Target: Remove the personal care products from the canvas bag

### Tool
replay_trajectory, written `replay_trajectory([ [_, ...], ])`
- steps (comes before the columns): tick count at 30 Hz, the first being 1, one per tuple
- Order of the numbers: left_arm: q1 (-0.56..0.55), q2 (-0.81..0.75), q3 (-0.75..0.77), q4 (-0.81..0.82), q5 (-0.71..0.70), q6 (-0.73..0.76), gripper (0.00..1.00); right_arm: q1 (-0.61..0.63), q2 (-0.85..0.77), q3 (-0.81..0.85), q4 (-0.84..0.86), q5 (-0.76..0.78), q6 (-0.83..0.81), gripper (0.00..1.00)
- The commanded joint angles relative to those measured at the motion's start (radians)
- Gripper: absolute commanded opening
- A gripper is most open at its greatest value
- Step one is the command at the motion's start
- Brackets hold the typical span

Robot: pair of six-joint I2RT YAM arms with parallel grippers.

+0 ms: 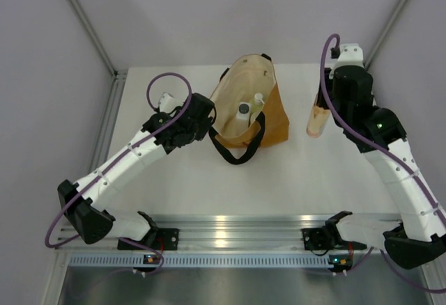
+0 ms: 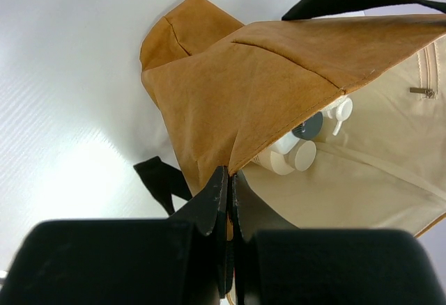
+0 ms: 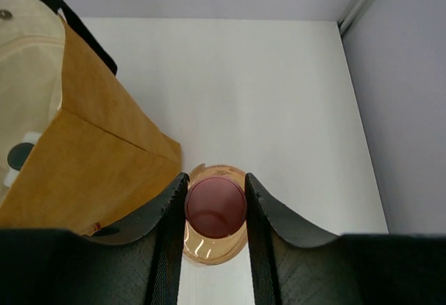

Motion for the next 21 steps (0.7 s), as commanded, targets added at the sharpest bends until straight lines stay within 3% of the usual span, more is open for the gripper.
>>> replay_trajectory([
  [1, 0.004, -0.014, -0.01, -0.028, 0.009, 0.025, 0.0, -0.05, -0.099, -0.075, 0.309, -0.052, 0.005, 0.0],
  [11, 0.004, -0.012, 0.012, -0.028, 0.006, 0.053, 0.0, -0.087, -0.262, -0.448, 0.53, -0.15, 0.028, 0.0],
  [15, 0.004, -0.012, 0.016, -0.027, 0.007, 0.056, 0.0, -0.089, -0.363, -0.662, 0.707, -0.174, 0.035, 0.0],
  [21, 0.004, -0.005, 0.029, -0.027, 0.014, 0.068, 0.0, -0.09, -0.401, -0.813, 0.761, -0.173, 0.057, 0.0],
])
